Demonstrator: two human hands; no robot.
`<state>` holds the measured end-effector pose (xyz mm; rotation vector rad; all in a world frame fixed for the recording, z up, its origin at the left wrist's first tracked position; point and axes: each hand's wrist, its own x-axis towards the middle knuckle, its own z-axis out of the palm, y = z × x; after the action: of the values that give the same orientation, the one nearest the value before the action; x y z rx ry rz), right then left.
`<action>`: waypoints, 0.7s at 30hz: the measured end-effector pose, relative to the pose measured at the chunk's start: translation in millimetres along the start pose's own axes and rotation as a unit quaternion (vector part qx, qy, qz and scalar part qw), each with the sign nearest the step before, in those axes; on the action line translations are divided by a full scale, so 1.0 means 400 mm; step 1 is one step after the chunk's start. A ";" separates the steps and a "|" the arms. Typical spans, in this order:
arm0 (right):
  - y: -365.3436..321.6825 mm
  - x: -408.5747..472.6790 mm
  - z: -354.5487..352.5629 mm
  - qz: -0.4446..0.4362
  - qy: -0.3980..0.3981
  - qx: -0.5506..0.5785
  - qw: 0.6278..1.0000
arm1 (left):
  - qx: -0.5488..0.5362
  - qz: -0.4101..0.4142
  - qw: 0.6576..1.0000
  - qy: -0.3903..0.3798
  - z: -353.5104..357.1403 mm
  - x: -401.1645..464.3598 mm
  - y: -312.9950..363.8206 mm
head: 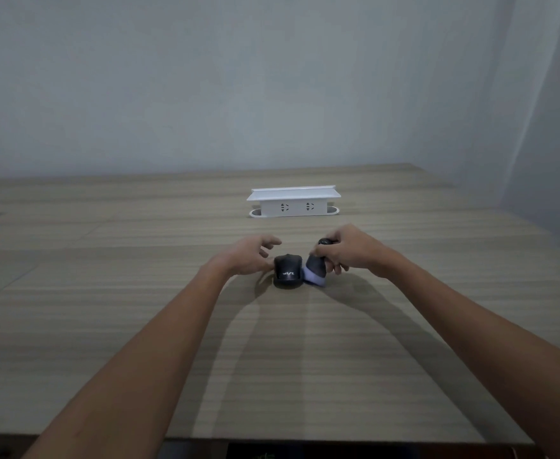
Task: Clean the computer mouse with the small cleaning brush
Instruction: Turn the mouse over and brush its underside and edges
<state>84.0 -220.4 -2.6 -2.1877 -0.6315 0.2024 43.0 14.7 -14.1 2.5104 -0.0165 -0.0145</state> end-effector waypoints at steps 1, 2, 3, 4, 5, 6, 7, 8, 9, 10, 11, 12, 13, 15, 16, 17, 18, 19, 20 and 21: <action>-0.006 -0.004 0.001 -0.002 -0.016 0.001 1.000 | 0.004 -0.003 1.000 0.009 0.002 -0.002 0.000; -0.011 -0.007 0.002 -0.006 -0.030 -0.002 1.000 | 0.004 -0.010 1.000 0.016 0.003 -0.006 0.002; -0.015 -0.009 0.002 -0.009 -0.037 -0.005 0.999 | -0.003 -0.019 1.000 0.021 0.005 -0.010 0.002; -0.018 -0.008 0.001 -0.013 -0.029 -0.004 0.999 | -0.016 -0.027 0.999 0.025 0.008 -0.016 0.004; -0.021 -0.007 -0.001 -0.017 -0.005 0.001 1.000 | -0.033 -0.033 0.999 0.028 0.011 -0.021 0.007; -0.020 -0.003 -0.002 -0.024 0.032 0.005 0.999 | -0.050 -0.040 0.998 0.029 0.014 -0.027 0.011; -0.019 0.001 -0.002 -0.032 0.073 0.007 0.997 | -0.070 -0.049 0.996 0.025 0.016 -0.031 0.015; -0.019 0.004 0.000 -0.043 0.108 0.007 0.993 | -0.085 -0.060 0.994 0.015 0.018 -0.035 0.020; -0.022 0.005 0.004 -0.058 0.131 0.012 0.990 | -0.094 -0.068 0.993 -0.001 0.019 -0.036 0.022; -0.025 0.007 0.011 -0.075 0.136 0.020 0.988 | -0.084 -0.072 0.994 -0.022 0.018 -0.040 0.027; -0.028 0.006 0.020 -0.093 0.125 0.028 0.987 | -0.056 -0.067 0.995 -0.040 0.020 -0.041 0.028; -0.030 0.006 0.030 -0.110 0.103 0.034 0.988 | -0.027 -0.056 0.997 -0.049 0.022 -0.042 0.030; -0.029 0.004 0.039 -0.123 0.075 0.038 0.989 | -0.007 -0.045 0.998 -0.045 0.029 -0.041 0.030; -0.025 0.002 0.049 -0.131 0.032 0.038 0.990 | 0.005 -0.029 0.999 -0.021 0.044 -0.042 0.029; -0.021 0.006 0.048 -0.129 0.035 0.024 0.991 | 0.010 -0.027 1.000 -0.005 0.053 -0.043 0.027; -0.020 0.010 0.045 -0.127 0.053 0.000 0.990 | 0.014 -0.030 0.999 0.014 0.061 -0.046 0.027; -0.021 0.014 0.040 -0.126 0.080 -0.030 0.988 | 0.013 -0.036 0.999 0.033 0.067 -0.049 0.027; -0.022 0.016 0.038 -0.127 0.106 -0.051 0.985 | 0.002 -0.043 0.998 0.049 0.073 -0.049 0.022; -0.025 0.016 0.037 -0.134 0.121 -0.056 0.982 | -0.014 -0.047 0.997 0.054 0.078 -0.048 0.019; -0.031 0.013 0.039 -0.146 0.124 -0.054 0.980 | -0.031 -0.049 0.997 0.055 0.081 -0.045 0.014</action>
<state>78.6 -200.6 -3.0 -2.1448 -0.8251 -0.2596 24.6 -8.7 -37.0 2.4435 0.1494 0.0828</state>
